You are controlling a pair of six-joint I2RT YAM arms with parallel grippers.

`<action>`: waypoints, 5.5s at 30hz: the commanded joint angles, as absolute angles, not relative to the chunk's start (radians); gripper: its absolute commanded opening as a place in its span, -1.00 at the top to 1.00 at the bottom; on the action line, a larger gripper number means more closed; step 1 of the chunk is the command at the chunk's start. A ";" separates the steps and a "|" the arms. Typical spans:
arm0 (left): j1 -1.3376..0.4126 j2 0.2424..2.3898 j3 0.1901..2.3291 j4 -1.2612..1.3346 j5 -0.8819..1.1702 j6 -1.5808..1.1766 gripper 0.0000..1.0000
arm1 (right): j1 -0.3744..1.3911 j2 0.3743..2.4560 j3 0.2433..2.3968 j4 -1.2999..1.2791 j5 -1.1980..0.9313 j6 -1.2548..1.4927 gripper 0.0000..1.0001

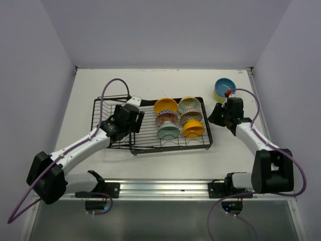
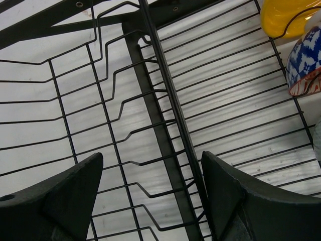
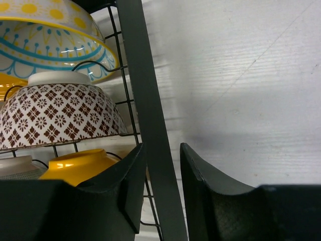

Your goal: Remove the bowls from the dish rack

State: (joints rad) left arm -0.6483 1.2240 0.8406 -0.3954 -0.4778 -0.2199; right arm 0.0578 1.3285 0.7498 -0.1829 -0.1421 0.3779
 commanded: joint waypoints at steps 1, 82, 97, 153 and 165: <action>-0.646 1.239 0.890 -0.416 -0.520 -0.258 -0.62 | 0.067 1.331 0.713 -0.158 -0.204 0.385 0.27; -0.808 1.387 1.138 -0.104 -0.225 0.170 -0.73 | 0.146 1.152 0.732 -0.141 -0.035 0.405 -0.42; -0.951 1.514 1.144 -0.110 -0.232 0.201 -0.71 | 0.144 1.157 0.693 -0.089 -0.074 0.437 -0.36; -1.158 1.838 1.019 0.448 -0.972 0.485 1.00 | 0.143 1.177 0.684 -0.061 -0.089 0.451 -0.35; -1.192 1.816 0.939 0.785 -1.081 0.708 1.00 | 0.143 1.175 0.684 -0.061 -0.087 0.453 -0.35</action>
